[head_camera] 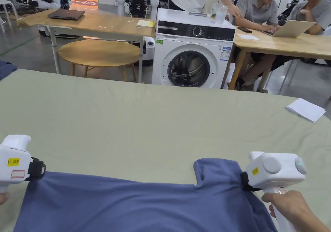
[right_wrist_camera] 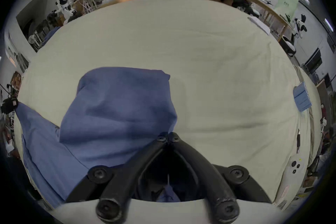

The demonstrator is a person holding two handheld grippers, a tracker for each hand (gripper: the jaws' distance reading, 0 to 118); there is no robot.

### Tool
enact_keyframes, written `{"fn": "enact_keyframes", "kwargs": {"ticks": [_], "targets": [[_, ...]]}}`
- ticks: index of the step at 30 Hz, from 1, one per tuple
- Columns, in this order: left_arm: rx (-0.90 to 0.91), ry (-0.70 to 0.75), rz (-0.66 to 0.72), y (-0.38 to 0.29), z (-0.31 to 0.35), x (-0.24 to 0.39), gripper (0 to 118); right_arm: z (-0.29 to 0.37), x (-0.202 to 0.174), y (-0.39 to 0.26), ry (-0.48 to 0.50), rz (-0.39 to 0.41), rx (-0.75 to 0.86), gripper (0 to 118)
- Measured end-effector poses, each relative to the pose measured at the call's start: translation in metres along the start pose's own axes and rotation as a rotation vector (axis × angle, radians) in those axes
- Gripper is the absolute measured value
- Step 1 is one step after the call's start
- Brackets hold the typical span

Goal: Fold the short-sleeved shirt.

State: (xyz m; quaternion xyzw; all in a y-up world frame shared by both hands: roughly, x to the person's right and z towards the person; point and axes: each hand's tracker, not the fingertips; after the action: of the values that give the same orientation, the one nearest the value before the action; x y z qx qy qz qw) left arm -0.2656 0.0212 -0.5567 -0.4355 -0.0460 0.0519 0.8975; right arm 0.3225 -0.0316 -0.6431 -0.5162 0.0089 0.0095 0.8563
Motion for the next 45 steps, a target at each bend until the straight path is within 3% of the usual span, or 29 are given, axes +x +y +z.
{"fn": "enact_keyframes", "kwargs": {"ticks": [13, 24, 36, 45], "targets": [[0.114, -0.024, 0.013, -0.023, 0.065, -0.001, 0, 0.133, 0.013, -0.055, 0.021, -0.035, 0.251, 0], [0.216, -0.068, 0.067, -0.082, 0.142, -0.010, 0, 0.215, 0.017, -0.141, 0.022, -0.019, 0.323, 0], [0.151, -0.072, 0.032, -0.181, 0.169, -0.005, 0, 0.217, 0.016, -0.252, -0.063, 0.005, 0.251, 0], [-0.015, -0.008, -0.021, -0.233, 0.127, -0.001, 0, 0.167, 0.016, -0.285, -0.131, 0.048, 0.135, 0]]}}
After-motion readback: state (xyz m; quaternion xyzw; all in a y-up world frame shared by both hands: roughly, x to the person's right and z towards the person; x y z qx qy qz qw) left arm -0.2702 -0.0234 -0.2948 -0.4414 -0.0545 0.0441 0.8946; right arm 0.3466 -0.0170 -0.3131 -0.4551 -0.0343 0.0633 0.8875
